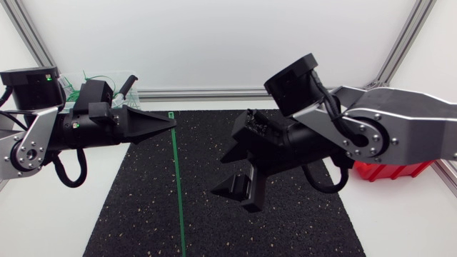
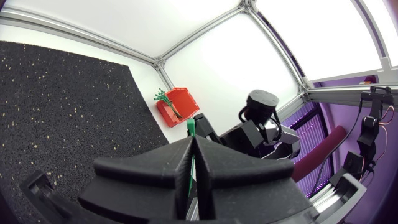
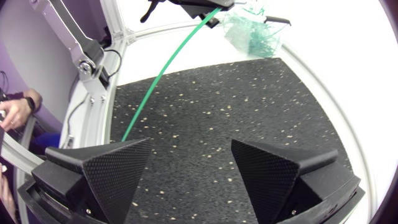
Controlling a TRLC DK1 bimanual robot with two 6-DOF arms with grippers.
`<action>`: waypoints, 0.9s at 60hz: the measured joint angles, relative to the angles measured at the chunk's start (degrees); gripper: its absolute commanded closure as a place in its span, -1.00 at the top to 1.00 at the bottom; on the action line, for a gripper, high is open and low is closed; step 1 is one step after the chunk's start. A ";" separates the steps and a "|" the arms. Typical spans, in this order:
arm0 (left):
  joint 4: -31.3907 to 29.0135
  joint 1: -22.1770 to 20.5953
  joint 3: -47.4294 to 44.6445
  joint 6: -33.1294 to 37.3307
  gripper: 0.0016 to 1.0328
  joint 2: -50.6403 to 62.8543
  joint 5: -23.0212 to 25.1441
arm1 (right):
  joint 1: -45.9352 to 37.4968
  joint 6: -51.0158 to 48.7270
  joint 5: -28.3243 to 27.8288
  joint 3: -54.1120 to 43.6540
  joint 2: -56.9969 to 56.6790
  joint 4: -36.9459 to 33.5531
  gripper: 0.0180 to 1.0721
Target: Take a green cable tie from the red box, thread the tail through the head to close it, then place it in the transparent bin on the left.
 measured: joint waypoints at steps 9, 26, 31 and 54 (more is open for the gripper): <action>-5.20 0.20 0.57 0.00 -0.92 -0.15 0.13 | 2.27 -1.77 9.29 -0.37 -1.49 -0.83 0.91; -17.92 0.22 6.16 -0.83 -0.92 -0.15 0.17 | 4.28 -2.16 16.59 -0.37 -1.46 -5.55 0.91; -20.37 0.42 7.63 -1.90 -0.92 -0.15 0.15 | 5.84 -2.12 21.24 -0.37 -1.49 -5.22 0.91; -23.28 0.68 10.03 -2.97 -0.92 2.56 0.17 | 16.41 -19.76 48.59 -12.61 -1.49 28.39 0.91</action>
